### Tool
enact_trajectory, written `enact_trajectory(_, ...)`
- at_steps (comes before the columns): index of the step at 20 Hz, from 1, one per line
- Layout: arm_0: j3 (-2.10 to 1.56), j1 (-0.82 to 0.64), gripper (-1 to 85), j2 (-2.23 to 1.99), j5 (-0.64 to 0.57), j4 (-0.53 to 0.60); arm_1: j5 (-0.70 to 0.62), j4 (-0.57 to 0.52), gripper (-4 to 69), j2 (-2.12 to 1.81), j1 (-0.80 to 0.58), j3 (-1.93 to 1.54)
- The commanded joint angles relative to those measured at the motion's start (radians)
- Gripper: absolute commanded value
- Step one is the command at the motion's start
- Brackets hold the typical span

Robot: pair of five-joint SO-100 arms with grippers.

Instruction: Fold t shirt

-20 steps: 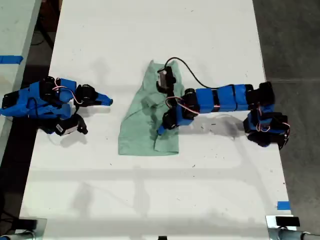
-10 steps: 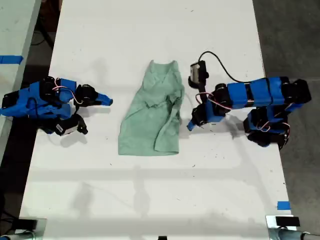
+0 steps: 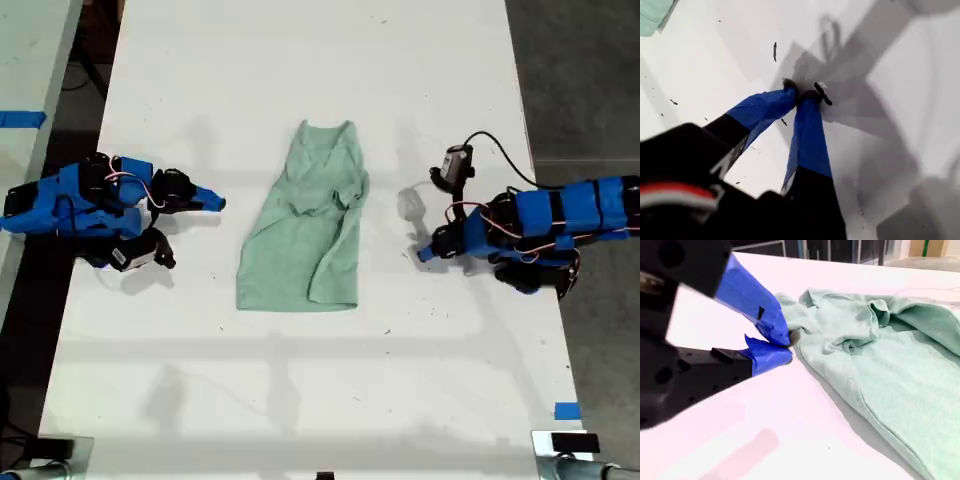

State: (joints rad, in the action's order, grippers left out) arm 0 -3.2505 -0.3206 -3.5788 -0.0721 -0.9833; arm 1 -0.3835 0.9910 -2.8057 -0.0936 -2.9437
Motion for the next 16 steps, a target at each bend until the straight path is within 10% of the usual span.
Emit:
enact_trajectory(1, -0.043, 0.000, -0.2, -0.008, 0.000, 0.003, -0.026, 0.164, 1.8, -0.388, -0.029, -0.126)
enact_trajectory(2, -0.043, 0.000, -0.2, -0.008, 0.000, 0.000, -0.044, 0.336, 1.5, -0.696, -0.025, -0.173)
enact_trajectory(16, -0.043, -0.002, -0.2, -0.008, -0.003, 0.000, -0.049, 0.345, 1.5, -0.690, 0.011, -0.164)
